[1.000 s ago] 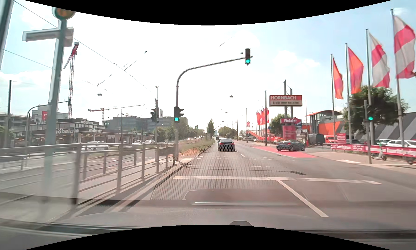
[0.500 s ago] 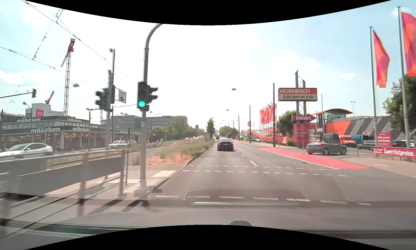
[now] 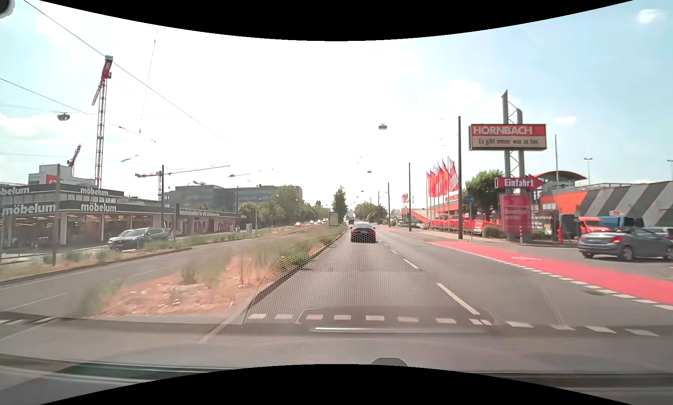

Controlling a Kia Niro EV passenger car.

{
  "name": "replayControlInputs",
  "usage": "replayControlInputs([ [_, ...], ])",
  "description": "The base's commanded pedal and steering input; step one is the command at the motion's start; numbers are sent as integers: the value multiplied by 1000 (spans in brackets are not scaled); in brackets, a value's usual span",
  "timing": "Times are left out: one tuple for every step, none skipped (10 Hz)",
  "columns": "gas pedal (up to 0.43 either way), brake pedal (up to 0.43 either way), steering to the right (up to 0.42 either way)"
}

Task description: Follow the waypoints while adhering to traffic rules and regulations

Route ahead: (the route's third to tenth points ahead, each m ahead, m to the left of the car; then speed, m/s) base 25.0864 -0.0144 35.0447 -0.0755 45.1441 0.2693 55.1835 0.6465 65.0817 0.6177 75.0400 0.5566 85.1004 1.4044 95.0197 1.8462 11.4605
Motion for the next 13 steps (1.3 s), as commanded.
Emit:
replayControlInputs([
  [67,0,-4],
  [67,0,-4],
  [67,0,-4],
  [67,0,-4],
  [87,0,-4],
  [118,0,-4],
  [130,0,-4],
  [130,0,-4],
  [130,0,-4],
  [130,0,-5],
  [130,0,-5],
  [130,0,-5],
  [130,0,-5],
])
